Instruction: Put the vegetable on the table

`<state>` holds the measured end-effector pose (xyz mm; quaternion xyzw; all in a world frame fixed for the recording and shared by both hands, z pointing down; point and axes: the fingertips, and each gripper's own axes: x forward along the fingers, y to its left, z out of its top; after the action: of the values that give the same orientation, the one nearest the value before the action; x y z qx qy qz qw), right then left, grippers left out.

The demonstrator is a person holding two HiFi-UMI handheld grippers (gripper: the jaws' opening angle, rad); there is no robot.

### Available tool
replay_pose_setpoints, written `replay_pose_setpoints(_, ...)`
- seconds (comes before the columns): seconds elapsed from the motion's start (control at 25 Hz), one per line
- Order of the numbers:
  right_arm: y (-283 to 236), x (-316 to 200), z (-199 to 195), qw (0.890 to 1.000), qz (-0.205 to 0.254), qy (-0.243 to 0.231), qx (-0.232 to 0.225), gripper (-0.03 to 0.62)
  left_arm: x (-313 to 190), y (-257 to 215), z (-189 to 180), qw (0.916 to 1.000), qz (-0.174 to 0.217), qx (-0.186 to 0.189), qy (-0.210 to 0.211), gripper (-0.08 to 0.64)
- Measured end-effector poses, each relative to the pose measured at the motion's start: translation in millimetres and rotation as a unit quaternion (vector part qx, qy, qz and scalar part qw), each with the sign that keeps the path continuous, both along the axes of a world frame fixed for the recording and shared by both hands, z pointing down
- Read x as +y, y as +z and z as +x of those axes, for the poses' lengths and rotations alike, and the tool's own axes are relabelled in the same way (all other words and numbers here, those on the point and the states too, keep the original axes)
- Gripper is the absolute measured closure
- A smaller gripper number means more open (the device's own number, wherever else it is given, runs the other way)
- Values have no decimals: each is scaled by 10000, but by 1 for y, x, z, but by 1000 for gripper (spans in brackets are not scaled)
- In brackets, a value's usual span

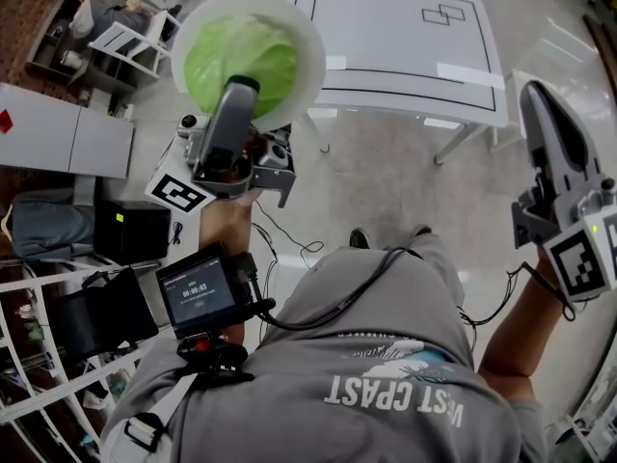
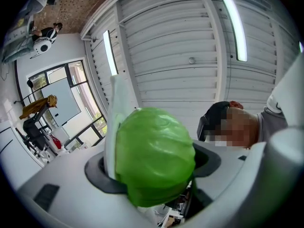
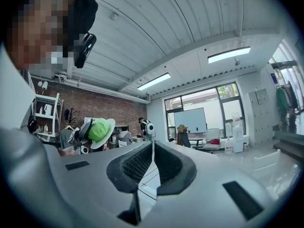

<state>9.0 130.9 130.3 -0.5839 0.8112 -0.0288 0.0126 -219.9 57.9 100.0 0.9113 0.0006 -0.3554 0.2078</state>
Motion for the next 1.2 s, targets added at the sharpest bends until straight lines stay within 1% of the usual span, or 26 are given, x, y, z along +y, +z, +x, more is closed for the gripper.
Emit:
replay_pose_setpoints(0.28,8,-27,26,9997,-115,-198,-71,583,-20,8,26,9996,-179,-84,-188,201)
replay_pose_setpoints(0.36,8,-37,38,9995,-98,-287,-105,583,-24,8,37,9994,-166,-135,-276,201)
replay_pose_setpoints(0.48,8,-54,56,9987,-95,-475,-160,583,-32,8,57,9985,-125,-262,-462,201)
replay_pose_setpoints(0.6,10,-73,80,9974,-101,-700,-167,583,-44,9,80,9974,-150,-263,-647,201)
replay_pose_setpoints(0.72,13,-89,107,9965,-127,-808,-177,583,-53,12,108,9967,-173,-257,-749,201)
replay_pose_setpoints(0.88,18,-100,130,9948,-178,-986,-166,583,-59,20,139,9955,-240,-298,-867,201)
replay_pose_setpoints(1.04,21,-107,146,9946,-187,-1012,-148,583,-64,19,156,9946,-288,-336,-942,201)
replay_pose_setpoints(1.2,23,-114,151,9951,-222,-953,-143,583,-67,22,165,9940,-336,-473,-923,201)
